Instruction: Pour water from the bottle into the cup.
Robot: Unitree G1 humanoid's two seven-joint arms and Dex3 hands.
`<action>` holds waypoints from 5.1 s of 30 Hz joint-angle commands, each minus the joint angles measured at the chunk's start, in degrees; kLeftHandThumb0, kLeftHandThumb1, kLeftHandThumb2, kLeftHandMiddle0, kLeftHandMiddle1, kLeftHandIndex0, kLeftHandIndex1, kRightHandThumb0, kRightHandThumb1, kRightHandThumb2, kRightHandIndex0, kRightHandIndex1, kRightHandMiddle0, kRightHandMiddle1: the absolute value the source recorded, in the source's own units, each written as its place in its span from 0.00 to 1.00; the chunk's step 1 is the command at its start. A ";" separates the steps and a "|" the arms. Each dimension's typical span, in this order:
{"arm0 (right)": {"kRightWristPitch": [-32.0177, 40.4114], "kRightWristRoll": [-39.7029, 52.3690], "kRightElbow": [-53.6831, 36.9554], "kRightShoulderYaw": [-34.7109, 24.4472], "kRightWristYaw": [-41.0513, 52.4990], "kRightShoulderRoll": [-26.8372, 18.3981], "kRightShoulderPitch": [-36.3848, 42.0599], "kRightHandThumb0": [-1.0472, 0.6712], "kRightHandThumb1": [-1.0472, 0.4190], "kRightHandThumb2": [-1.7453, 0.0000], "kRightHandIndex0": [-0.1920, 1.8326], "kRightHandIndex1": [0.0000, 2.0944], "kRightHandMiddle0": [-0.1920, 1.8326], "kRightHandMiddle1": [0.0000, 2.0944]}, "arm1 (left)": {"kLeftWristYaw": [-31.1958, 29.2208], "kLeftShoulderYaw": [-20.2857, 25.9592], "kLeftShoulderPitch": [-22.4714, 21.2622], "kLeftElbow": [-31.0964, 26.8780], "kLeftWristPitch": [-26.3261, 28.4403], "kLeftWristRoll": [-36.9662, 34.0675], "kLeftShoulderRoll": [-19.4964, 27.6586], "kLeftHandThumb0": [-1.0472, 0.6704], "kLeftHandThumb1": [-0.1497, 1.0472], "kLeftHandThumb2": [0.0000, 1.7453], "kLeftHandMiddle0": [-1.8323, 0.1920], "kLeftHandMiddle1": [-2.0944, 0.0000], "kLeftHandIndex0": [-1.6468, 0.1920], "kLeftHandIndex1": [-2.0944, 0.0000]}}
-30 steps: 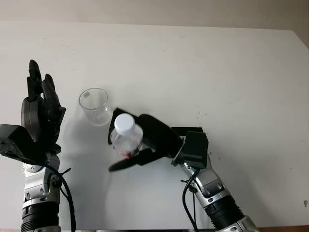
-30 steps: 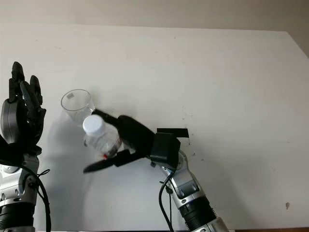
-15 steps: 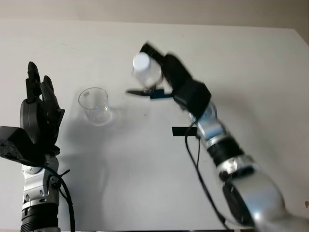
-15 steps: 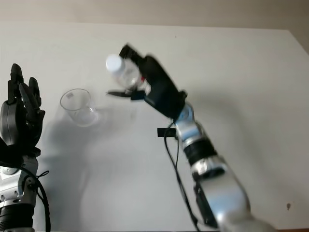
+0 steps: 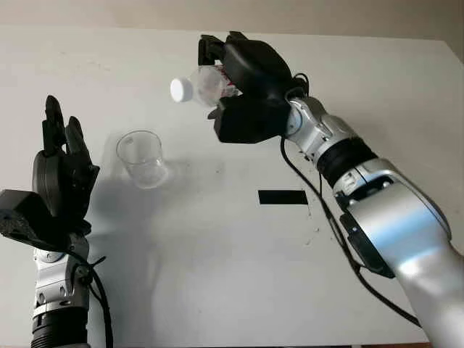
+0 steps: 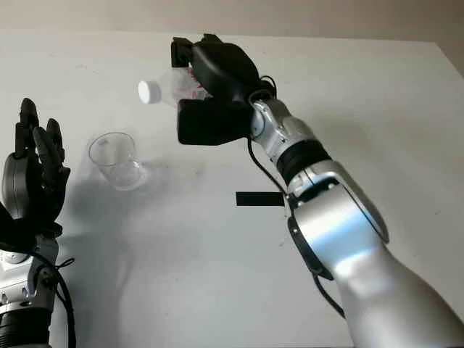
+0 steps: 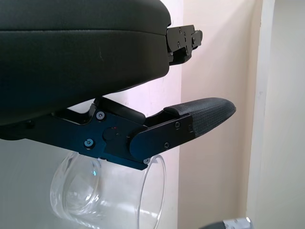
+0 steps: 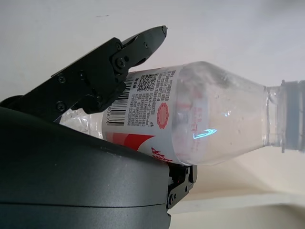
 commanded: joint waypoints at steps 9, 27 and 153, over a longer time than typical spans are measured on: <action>3.31 -2.62 2.32 3.64 -4.21 3.69 -4.01 0.47 0.00 0.91 0.52 1.00 0.23 1.00 | 0.77 -0.09 -1.28 0.65 -0.52 -0.02 -0.32 0.21 1.00 0.41 0.93 0.97 0.96 0.97; 1.83 2.45 2.40 0.43 -2.98 7.00 -4.79 0.51 0.01 0.96 0.42 1.00 0.22 1.00 | 1.39 -0.74 -2.68 2.82 -2.67 0.48 -0.76 0.21 1.00 0.40 0.92 0.97 0.94 0.96; 42.00 56.22 -75.76 -32.11 31.74 1.40 57.82 0.37 0.00 0.72 0.81 1.00 0.58 1.00 | -4.72 0.95 2.27 -1.21 3.14 -2.50 0.82 0.21 1.00 0.43 0.97 0.97 0.99 0.98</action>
